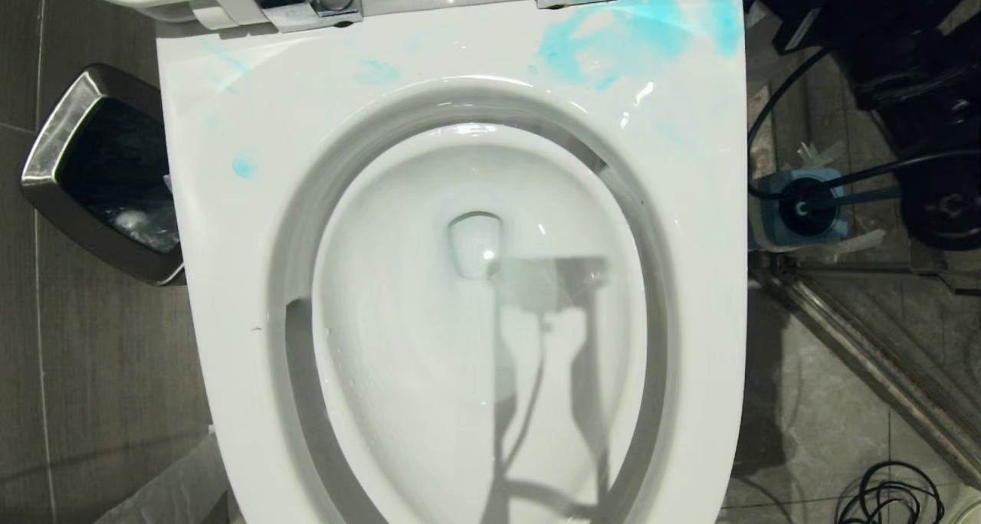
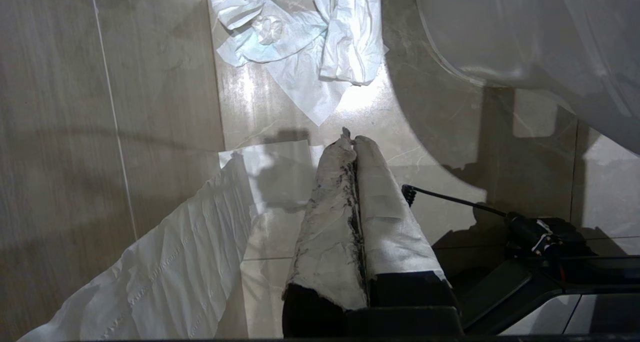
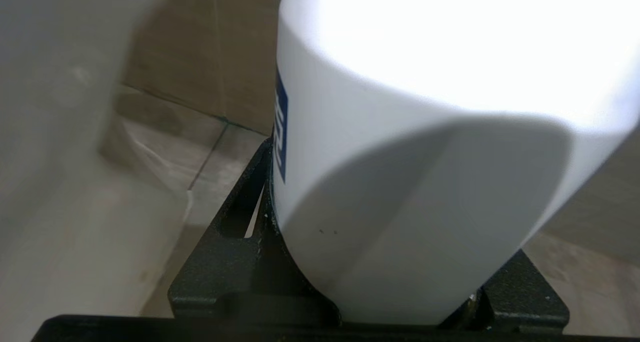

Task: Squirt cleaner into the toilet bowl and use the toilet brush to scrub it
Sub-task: Pour in the cleaning agent

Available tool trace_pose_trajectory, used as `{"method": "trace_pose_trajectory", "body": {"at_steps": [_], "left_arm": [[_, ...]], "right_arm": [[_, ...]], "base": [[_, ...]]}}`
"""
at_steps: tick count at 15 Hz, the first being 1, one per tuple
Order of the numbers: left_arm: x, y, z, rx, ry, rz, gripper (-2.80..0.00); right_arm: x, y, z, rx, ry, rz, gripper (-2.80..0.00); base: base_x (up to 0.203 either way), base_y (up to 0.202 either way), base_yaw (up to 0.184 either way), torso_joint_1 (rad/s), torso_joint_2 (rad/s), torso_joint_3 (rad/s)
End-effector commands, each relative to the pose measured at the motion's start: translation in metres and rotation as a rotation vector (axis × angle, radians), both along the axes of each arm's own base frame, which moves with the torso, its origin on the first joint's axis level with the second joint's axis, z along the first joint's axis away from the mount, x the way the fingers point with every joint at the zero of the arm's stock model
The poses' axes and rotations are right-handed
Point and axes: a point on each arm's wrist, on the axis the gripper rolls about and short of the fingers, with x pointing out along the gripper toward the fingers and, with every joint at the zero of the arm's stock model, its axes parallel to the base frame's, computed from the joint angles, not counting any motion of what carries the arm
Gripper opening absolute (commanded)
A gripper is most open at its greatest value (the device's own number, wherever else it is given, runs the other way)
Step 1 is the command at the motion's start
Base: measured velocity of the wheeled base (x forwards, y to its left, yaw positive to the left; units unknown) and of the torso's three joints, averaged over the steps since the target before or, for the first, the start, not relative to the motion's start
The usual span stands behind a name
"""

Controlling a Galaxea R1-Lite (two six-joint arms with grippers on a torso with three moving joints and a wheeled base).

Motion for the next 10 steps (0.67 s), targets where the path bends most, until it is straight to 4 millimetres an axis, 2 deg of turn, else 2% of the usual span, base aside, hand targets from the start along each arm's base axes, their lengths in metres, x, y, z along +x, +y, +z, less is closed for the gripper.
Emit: {"method": "trace_pose_trajectory", "body": {"at_steps": [1,5,10], "left_arm": [[0.000,0.000,0.000,0.000,0.000,0.001,-2.80],[0.000,0.000,0.000,0.000,0.000,0.000,-2.80],[0.000,0.000,0.000,0.000,0.000,0.001,-2.80]], "right_arm": [[-0.082,-0.014,0.047,0.028,-0.038,0.017,-2.80],[-0.132,-0.023,0.055,0.064,0.009,0.011,-2.80],[-0.168,-0.030,0.033,0.072,0.103,-0.018,-2.80]], "base": [[0.000,0.000,0.000,0.000,0.00,0.000],[0.000,0.000,0.000,0.000,0.00,0.000],[0.000,0.000,0.000,0.000,0.00,0.000]]}}
